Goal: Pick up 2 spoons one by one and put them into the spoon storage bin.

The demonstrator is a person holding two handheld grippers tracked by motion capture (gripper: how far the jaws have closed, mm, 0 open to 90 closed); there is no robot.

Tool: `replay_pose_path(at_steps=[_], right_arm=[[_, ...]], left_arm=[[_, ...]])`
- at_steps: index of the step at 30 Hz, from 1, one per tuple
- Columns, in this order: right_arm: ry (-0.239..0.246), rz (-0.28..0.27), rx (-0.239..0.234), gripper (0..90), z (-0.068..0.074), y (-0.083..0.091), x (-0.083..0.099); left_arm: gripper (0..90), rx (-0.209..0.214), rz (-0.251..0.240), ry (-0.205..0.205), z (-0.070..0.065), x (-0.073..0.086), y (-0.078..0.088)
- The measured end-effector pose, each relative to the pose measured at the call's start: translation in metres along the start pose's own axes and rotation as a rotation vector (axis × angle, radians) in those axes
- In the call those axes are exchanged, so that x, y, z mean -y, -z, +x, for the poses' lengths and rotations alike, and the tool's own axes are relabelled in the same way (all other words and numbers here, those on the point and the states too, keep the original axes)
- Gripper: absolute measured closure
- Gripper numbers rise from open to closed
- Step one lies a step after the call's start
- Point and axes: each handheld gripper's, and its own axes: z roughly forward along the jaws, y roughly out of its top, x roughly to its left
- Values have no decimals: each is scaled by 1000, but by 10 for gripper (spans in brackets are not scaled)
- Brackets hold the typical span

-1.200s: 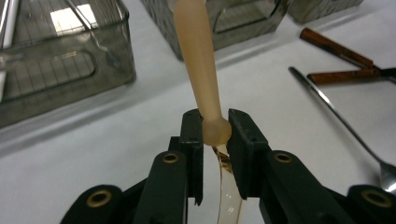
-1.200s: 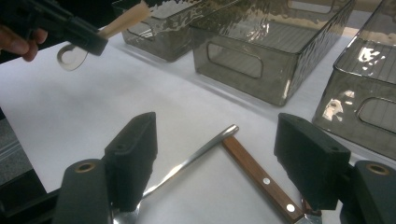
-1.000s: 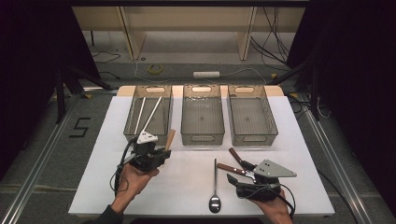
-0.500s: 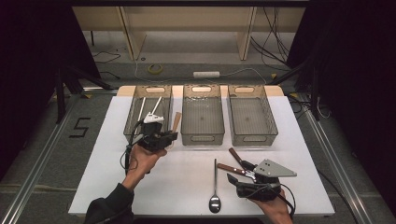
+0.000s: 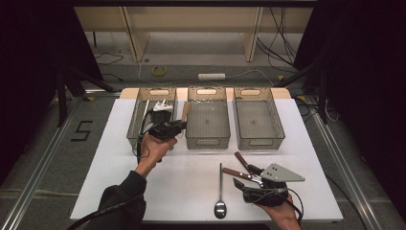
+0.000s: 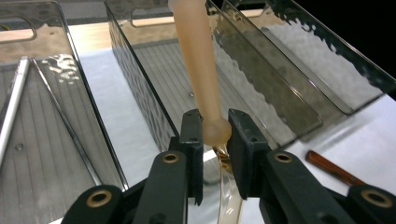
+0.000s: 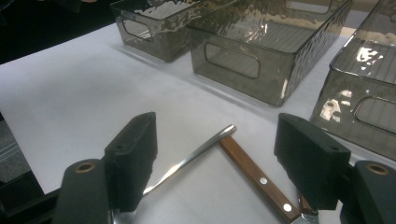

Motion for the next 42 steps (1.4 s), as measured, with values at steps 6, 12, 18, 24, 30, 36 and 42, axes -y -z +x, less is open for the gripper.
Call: replay_pose_path(at_steps=[6,12,18,24,30,36,42], right_arm=[[1,2,0,310,1,0,0],[-1,3,-2,310,0,0,1],[-1,-1,0,310,0,0,0],[-2,-4,-1,310,0,1,0],[-3,-2,-2,310,-1,1,0],[-3,1,-2,309,-1,1,1],[0,-1,-3,310,-1,1,0]], left_arm=[[758,-8,6,21,8,-4,-12],[758,-17,-4,32,13,-6,-20],[758,-25,-12,-2,8,-16,-22],[758,-15,-10,10,6,-20,-30],[758,-15,-5,20,4,-21,-39],[758,-17,6,20,3,-22,-46],[758,-14,13,27,0,-24,-52]])
